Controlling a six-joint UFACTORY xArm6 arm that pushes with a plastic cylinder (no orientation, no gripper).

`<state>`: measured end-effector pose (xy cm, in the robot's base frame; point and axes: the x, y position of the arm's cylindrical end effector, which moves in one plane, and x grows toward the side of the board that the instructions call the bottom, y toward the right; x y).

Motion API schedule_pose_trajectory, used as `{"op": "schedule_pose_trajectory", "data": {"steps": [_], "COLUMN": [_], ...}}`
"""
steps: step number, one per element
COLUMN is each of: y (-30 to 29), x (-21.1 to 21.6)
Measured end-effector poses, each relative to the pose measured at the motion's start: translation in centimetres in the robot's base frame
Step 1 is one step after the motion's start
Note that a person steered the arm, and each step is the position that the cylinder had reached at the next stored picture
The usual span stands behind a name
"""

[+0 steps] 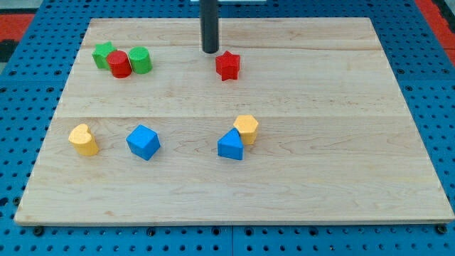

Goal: Make a group of red blocks and green blocks

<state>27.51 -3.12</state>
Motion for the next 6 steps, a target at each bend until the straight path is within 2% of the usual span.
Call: {"op": "schedule_pose_trajectory", "data": {"steps": [1,2,4,5,6], "y": [8.7,8.2,-6.6,-5.8,0.5], "x": [1.9,6.0,5.5,4.8,5.2]}}
